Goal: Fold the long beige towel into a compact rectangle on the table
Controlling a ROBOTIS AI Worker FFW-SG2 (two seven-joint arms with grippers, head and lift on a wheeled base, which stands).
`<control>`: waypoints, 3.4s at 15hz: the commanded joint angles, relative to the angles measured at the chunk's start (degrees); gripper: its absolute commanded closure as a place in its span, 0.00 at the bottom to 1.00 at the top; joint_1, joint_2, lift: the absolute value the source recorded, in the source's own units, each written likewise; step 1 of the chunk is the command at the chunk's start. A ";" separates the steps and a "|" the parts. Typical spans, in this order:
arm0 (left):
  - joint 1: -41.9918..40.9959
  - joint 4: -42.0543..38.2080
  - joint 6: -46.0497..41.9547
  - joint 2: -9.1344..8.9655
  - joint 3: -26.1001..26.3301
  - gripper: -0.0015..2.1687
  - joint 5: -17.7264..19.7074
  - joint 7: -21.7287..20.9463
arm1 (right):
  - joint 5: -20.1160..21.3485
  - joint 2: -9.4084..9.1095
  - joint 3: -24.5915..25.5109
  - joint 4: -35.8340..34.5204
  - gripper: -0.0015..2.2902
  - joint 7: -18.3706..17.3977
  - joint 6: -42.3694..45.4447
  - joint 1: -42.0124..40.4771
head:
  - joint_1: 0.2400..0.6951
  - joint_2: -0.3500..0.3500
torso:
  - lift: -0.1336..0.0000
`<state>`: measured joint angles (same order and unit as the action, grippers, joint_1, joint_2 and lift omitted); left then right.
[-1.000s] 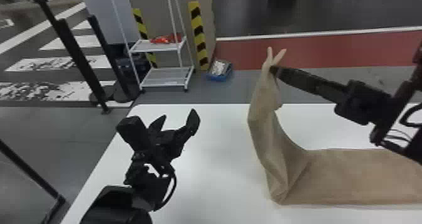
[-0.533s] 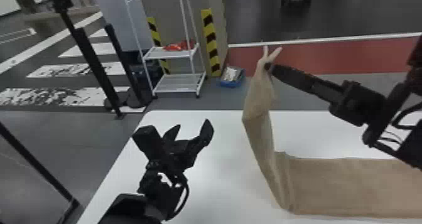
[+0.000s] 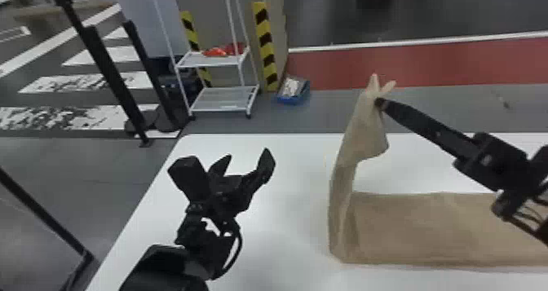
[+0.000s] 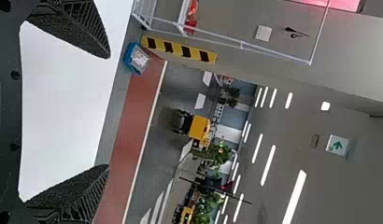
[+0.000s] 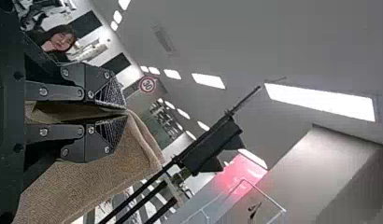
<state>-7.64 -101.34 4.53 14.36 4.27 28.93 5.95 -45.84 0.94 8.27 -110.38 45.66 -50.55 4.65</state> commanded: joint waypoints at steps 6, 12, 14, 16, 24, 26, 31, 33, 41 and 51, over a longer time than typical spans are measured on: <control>0.52 0.00 0.00 -0.64 3.72 0.02 -2.12 1.08 | -4.26 13.56 14.23 7.64 0.44 4.96 -2.32 -3.25 | 0.97 0.61 | 0.07; -0.53 -1.23 0.00 -0.82 5.66 0.02 -3.79 1.96 | -2.86 20.59 15.29 18.63 0.44 10.94 -5.49 2.73 | 0.98 0.42 | 0.07; -0.89 -1.76 0.00 -0.73 5.48 0.02 -3.79 2.49 | -2.50 20.85 16.25 20.47 0.44 11.99 -5.49 2.29 | 0.99 0.39 | 0.07; -0.89 -1.85 0.00 -0.73 5.22 0.02 -3.79 2.49 | -2.50 20.76 17.92 21.00 0.44 12.78 -5.31 1.24 | 1.00 0.37 | 0.07; -0.80 -1.49 0.35 -0.56 5.57 0.02 -4.32 1.44 | 13.23 22.52 20.03 34.18 0.44 14.98 -0.74 5.37 | 1.00 0.26 | 0.07; -0.89 -1.49 0.35 -0.38 5.57 0.02 -4.32 1.52 | 17.62 22.43 19.68 36.56 0.44 15.07 -0.21 6.95 | 1.00 0.24 | 0.07; -0.80 -1.41 0.53 -0.64 5.57 0.02 -4.67 1.52 | 25.09 22.52 20.65 39.19 0.44 14.98 1.19 8.18 | 1.00 0.22 | 0.07; -0.62 -1.23 0.53 -0.64 6.27 0.02 -4.93 1.52 | 28.08 22.52 20.65 39.72 0.43 14.54 3.48 8.18 | 1.00 0.19 | 0.07; -3.26 -4.39 1.23 -0.12 7.06 0.02 -4.85 0.29 | 29.66 18.65 26.54 33.66 0.02 12.52 7.35 4.14 | 1.00 0.15 | 0.07; -1.94 -11.07 22.50 -0.73 15.41 0.10 4.91 1.26 | 23.51 12.50 39.02 17.84 0.03 12.78 28.26 -15.29 | 1.00 0.00 | 0.07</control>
<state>-11.42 -113.04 26.11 13.72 16.92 33.91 6.56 -22.12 14.30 45.95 -92.01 58.31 -26.32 -8.60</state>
